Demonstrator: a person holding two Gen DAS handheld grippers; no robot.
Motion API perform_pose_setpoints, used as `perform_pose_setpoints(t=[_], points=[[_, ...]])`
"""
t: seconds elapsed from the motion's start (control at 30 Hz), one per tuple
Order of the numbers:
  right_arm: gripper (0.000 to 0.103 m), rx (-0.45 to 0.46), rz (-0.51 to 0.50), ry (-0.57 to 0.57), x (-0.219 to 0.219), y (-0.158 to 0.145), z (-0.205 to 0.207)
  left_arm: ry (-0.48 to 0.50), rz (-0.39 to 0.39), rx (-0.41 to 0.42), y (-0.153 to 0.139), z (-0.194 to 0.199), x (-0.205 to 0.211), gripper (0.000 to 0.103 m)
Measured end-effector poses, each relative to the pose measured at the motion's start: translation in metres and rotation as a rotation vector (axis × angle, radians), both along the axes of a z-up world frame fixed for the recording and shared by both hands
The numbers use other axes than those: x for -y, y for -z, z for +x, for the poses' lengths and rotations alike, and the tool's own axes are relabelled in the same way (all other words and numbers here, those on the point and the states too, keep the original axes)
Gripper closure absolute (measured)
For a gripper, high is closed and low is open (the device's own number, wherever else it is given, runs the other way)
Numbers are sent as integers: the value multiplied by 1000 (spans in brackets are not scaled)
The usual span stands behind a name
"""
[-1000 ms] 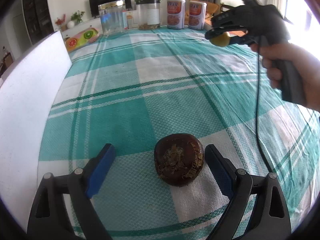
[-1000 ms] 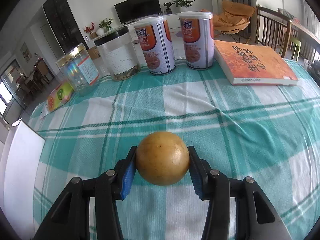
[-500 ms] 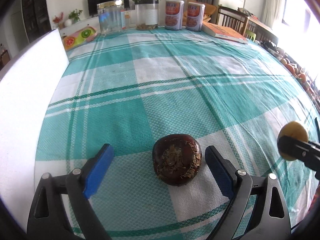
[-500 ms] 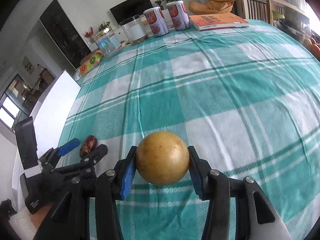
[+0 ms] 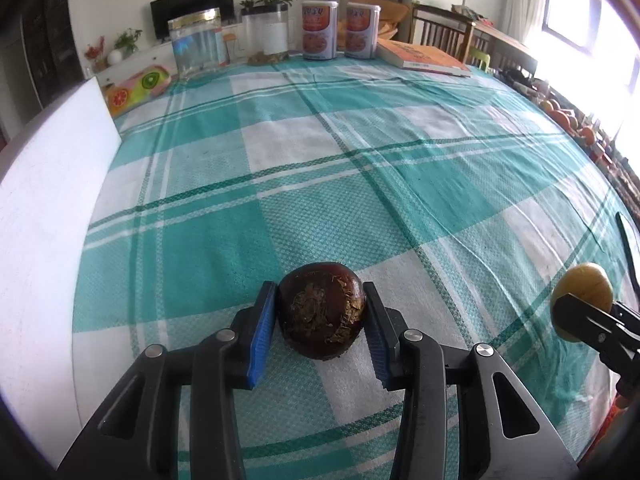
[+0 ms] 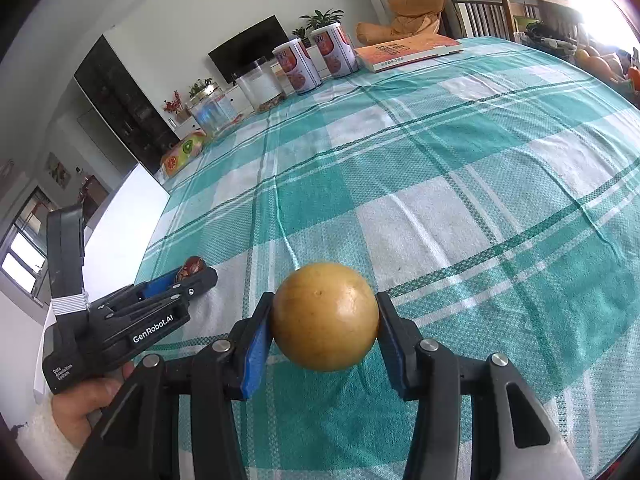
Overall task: Organize fruits
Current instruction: 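Carry the dark fruit and yellow fruit into the white box and release both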
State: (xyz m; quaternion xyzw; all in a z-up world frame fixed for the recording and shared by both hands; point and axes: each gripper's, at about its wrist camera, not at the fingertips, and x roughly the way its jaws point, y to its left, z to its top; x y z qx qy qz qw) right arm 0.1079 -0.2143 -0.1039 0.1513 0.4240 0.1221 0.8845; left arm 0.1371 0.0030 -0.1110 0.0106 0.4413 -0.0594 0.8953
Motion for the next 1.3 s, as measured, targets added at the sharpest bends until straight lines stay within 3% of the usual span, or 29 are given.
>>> perform_pose_setpoints(t=[0.2,0.4,0.57,0.7,0.77,0.87,0.97,1.13,1.17,1.2,1.27,1.3], points=[[54,28,5,-45,-7,-4,-4,5,-200,-23,-31,-36,-17,60],[54,8,44,-114,-20,-12,-10,81,-410,-62,-82,-105,-42,60],[54,-10,95,-264,-73,-37,-23,46,-468,22,-138,-151,-97,60],[54,34,127,-437,-142,-80,-30,-119,-463,112,-169,-162,-178,60],[54,56,125,-540,-183,-101,-34,-235,-410,133,-171,-161,-219,60],[54,51,109,-694,-248,-119,-39,-366,-327,81,-151,-142,-269,60],[54,-41,49,-848,-311,-113,-47,-429,-268,-5,-119,-114,-297,60],[54,-66,-196,-975,-375,-84,-72,-454,-208,-142,-69,-77,-311,59],[52,-70,-230,-972,-380,-79,-73,-458,-186,-156,-64,-74,-310,57],[42,-61,-244,-956,-381,-78,-74,-462,-166,-159,-62,-73,-309,54],[31,-33,-217,-928,-373,-86,-71,-475,-136,-135,-68,-78,-305,32],[29,-18,-197,-910,-366,-93,-70,-483,-114,-105,-75,-84,-302,29]])
